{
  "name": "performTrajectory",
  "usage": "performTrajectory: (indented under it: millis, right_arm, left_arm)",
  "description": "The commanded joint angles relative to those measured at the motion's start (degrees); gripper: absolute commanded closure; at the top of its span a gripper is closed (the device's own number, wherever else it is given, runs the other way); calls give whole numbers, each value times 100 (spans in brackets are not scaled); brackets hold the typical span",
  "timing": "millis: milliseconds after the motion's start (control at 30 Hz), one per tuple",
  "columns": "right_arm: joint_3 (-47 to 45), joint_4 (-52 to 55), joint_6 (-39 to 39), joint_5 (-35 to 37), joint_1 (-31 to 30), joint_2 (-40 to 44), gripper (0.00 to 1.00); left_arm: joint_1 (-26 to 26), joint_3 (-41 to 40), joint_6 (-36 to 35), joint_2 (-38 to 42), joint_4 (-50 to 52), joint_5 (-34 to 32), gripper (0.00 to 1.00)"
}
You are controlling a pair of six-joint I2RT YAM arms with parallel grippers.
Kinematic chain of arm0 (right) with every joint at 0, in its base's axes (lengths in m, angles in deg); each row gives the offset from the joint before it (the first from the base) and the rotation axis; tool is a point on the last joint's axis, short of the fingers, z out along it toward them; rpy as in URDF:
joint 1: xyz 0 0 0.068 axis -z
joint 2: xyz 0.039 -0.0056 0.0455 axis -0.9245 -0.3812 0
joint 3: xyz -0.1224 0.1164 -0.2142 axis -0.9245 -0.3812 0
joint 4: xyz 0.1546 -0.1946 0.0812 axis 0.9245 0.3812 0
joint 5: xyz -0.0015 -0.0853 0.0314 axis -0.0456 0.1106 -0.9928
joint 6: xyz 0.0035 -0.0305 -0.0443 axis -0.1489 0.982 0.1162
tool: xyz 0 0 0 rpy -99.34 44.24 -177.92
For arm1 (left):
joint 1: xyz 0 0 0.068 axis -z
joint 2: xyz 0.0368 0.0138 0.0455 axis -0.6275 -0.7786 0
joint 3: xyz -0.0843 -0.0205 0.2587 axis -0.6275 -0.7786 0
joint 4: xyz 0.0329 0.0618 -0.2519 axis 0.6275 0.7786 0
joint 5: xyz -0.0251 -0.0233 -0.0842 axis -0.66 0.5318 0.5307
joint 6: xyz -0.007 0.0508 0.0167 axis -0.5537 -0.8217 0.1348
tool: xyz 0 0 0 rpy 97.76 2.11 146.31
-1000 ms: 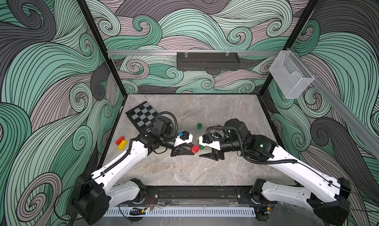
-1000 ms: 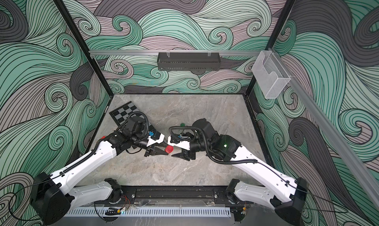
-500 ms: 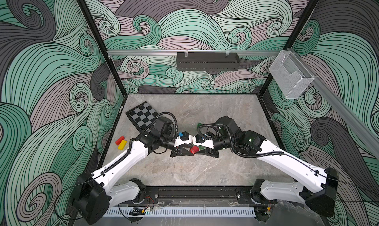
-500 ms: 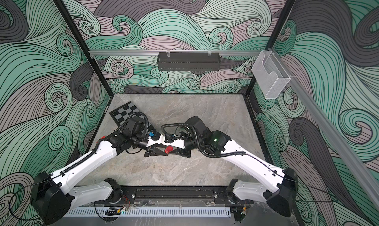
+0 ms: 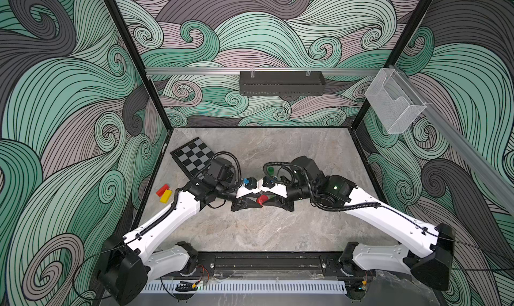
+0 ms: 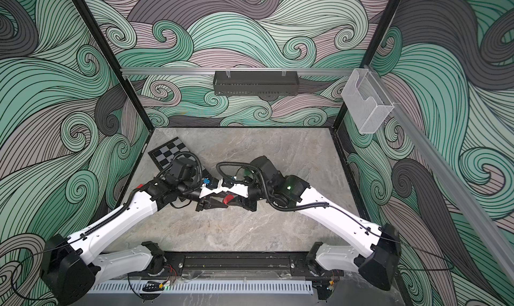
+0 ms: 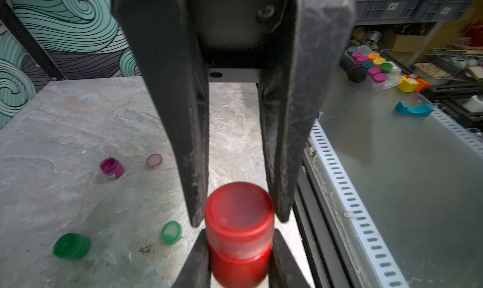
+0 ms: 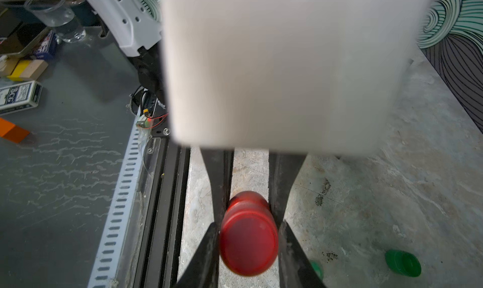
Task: Close the paint jar lid
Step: Screw the lid onto the paint jar.
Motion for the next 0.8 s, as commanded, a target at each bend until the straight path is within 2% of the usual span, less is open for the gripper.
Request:
performTrajectory:
  millis: [0,200,467,567,767]
  right_arm:
    - [155,-431,-993,617,-43,-303,100]
    - [300,-432,-2630,1593,-203,-448,100]
    - [1127,455,-4913,2687,-729,-1054,100]
    - [1529,816,-5575,2833,-872,-1425,100]
    - [1766,714,-6258,2881,-998,-1667,100]
  left_arm:
    - [27,-101,138,320,-830,-167,86]
    - [27,-350,340,562,-1361,-558,86]
    - [28,-456,438,685,-1620,-829,86]
    - [27,-458,438,706,-1648,-868,86]
    - [27,-475,435,733,-1675,-942,86]
